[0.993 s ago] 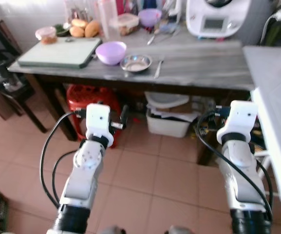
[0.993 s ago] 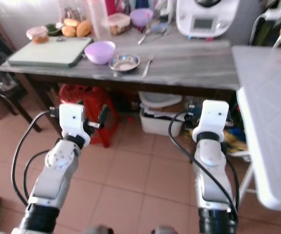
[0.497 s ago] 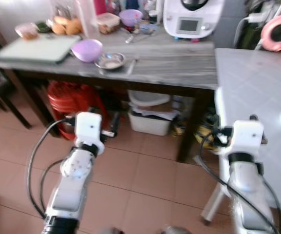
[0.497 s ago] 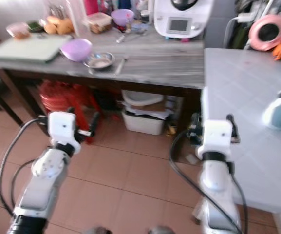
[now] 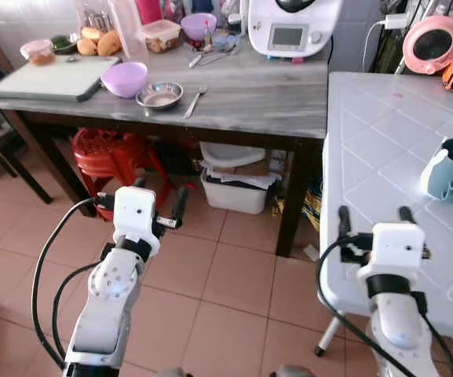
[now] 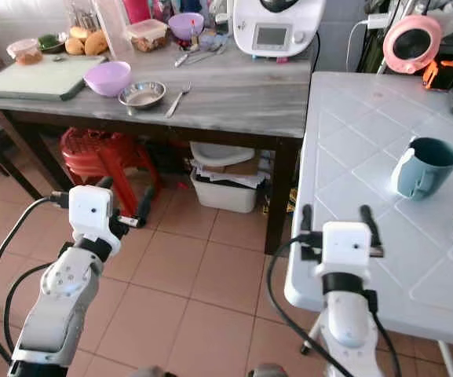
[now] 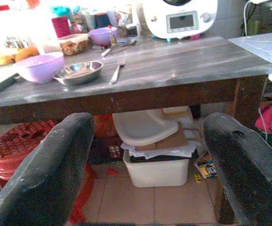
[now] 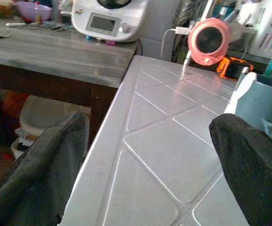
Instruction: Setting the table
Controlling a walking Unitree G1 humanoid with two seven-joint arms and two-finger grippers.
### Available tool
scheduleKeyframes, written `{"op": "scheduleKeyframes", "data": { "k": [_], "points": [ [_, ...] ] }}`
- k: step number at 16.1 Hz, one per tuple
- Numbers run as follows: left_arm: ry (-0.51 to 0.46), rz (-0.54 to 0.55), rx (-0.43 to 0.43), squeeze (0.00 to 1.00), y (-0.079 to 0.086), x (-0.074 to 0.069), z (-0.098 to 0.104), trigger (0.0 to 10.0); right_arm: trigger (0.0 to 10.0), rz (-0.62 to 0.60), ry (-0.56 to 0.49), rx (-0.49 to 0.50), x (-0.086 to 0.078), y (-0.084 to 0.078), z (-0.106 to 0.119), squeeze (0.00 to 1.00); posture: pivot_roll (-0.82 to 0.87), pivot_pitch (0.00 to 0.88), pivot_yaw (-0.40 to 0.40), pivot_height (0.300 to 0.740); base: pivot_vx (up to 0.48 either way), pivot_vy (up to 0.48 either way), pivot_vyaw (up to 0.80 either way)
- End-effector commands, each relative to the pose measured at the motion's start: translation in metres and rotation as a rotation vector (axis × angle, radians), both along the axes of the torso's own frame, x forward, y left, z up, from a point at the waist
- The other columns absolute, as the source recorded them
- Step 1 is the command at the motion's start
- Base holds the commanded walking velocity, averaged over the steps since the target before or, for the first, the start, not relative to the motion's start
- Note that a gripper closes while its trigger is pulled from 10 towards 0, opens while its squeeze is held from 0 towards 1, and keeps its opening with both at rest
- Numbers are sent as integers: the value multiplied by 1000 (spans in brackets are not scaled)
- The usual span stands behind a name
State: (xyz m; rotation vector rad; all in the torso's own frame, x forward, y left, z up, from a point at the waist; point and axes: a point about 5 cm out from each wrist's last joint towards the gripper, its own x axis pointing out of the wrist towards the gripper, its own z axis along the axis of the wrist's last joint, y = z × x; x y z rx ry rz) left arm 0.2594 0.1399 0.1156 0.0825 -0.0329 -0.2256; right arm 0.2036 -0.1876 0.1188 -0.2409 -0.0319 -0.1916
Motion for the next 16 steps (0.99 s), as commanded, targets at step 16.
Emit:
{"op": "scheduleKeyframes", "data": {
  "k": [16],
  "points": [
    [55, -106, -4, 0, -20, 13, -6, 10000, 10000, -134, 36, 52, 8, -14, 3, 0, -188, 0, 163, 740, 0, -310, -145]
  ]
}}
